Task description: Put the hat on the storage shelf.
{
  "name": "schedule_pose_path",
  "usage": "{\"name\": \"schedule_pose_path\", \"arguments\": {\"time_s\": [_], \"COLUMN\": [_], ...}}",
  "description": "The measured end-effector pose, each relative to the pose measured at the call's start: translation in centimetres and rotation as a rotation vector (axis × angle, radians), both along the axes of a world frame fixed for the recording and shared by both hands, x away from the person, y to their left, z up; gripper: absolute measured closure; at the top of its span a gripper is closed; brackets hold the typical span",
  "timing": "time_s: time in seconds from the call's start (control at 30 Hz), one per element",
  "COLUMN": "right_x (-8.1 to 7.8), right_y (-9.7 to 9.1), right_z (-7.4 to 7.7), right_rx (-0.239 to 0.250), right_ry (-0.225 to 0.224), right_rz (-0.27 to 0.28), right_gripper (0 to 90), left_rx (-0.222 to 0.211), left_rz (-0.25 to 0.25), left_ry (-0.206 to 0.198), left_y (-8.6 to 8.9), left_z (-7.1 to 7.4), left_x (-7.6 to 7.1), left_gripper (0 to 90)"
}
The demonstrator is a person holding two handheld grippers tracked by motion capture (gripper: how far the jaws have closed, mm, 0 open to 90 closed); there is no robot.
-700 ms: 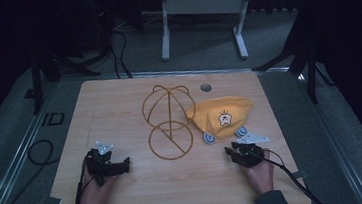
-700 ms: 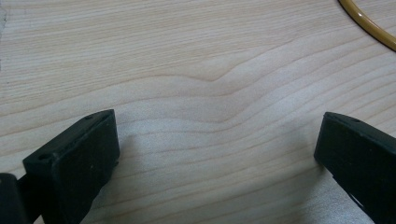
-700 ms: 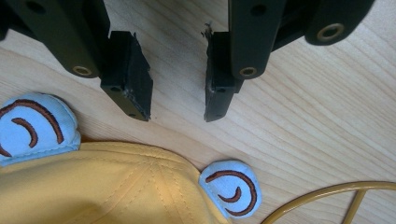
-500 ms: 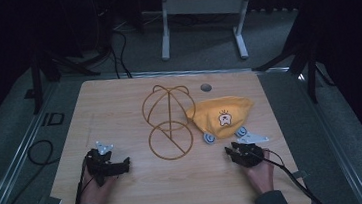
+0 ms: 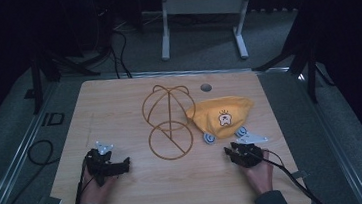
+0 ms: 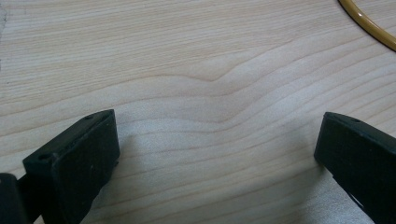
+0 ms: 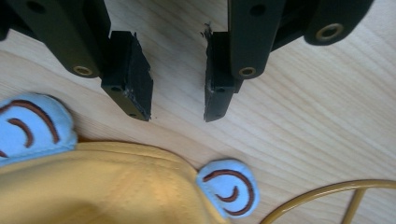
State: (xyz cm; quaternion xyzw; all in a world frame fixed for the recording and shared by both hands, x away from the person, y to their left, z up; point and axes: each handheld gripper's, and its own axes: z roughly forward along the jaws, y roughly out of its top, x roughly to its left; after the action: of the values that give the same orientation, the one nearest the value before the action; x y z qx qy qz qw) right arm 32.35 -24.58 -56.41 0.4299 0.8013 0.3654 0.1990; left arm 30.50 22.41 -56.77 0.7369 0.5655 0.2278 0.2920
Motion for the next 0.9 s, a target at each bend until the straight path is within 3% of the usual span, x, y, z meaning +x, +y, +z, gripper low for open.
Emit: {"name": "schedule_pose_path", "arguments": {"time_s": [0.2, 0.9], "right_x": [-0.1, 1.2], "right_y": [1.2, 4.6], "right_z": [0.2, 2.7], "right_rx": [-0.015, -0.155], "right_ry": [0.018, 0.0], "right_rz": [0.061, 0.25], "right_gripper": [63.9, 67.3], "left_rx": [0.0, 0.002], "left_rz": [-0.001, -0.003], "left_ry": [0.0, 0.001], "left_y": [0.0, 0.0], "left_z": [0.0, 0.0], "left_x": [0.0, 0.0], "left_gripper": [0.2, 0.2]}}
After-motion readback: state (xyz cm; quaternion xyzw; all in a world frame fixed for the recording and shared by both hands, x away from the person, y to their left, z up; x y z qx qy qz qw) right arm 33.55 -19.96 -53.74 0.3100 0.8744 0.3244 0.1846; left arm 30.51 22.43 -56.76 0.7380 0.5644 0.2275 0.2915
